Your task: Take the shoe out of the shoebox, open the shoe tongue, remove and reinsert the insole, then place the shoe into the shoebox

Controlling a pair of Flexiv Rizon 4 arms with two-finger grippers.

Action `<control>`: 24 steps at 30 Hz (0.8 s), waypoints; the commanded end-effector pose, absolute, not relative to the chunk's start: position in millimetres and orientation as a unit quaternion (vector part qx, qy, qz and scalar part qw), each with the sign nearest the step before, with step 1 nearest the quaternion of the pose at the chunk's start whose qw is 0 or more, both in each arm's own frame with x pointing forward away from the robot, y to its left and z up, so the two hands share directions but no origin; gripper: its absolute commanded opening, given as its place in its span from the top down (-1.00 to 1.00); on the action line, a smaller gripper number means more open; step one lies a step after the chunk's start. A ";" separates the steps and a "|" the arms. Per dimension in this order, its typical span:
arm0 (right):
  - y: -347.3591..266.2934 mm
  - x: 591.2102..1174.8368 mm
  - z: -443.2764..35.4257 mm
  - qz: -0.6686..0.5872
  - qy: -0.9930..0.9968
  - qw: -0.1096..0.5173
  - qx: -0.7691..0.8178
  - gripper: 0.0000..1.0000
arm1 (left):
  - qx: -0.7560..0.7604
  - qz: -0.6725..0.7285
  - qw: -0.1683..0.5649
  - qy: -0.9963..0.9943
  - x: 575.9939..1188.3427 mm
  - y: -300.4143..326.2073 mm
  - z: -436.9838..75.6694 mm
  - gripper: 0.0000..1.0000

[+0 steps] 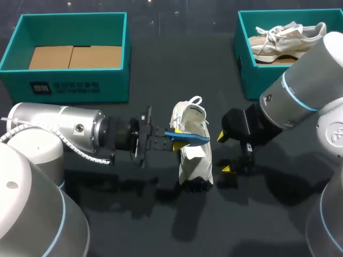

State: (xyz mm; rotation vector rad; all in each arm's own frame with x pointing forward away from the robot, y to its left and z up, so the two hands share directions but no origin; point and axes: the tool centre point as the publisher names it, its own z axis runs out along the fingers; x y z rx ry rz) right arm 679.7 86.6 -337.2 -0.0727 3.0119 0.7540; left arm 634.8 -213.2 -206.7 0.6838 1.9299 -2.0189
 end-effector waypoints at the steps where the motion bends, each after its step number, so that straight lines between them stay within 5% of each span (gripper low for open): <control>1: 87.5 676.0 -333.9 0.238 0.971 0.021 -0.021 -1.00 | 0.236 -0.696 0.133 0.665 635.8 -215.6 -207.8 1.00; 24: 103.4 698.7 -347.1 0.237 0.970 0.012 0.046 -1.00 | 0.253 -0.716 0.126 0.638 640.8 -219.5 -224.4 1.00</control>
